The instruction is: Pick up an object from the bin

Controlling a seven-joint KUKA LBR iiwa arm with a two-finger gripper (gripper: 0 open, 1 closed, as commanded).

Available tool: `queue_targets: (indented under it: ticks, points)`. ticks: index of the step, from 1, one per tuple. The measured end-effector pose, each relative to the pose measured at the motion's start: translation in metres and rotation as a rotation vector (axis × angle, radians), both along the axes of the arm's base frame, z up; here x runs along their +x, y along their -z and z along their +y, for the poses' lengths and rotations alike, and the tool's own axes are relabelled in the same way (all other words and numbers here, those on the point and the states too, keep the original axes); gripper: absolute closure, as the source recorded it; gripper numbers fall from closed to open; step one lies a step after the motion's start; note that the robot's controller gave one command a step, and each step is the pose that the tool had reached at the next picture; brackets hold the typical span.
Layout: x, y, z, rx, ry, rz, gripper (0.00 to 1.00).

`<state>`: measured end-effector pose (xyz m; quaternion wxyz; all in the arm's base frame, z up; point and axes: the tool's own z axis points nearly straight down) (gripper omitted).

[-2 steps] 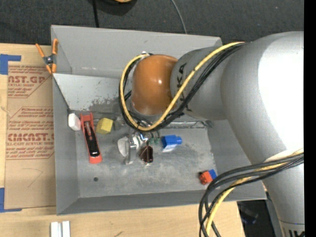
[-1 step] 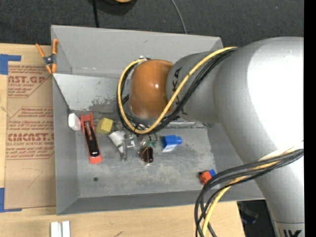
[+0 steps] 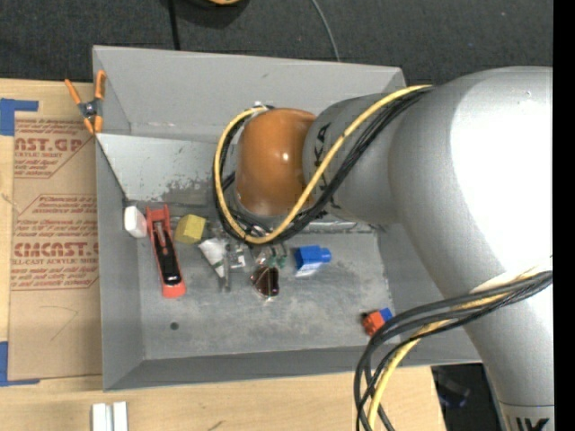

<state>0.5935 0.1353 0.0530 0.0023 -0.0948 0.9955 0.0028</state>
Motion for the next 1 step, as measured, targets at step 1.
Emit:
queue_targets:
  ticks: [1]
  points:
    - [-0.0017,-0.0038,-0.0004,0.000,0.000,0.002,1.00]
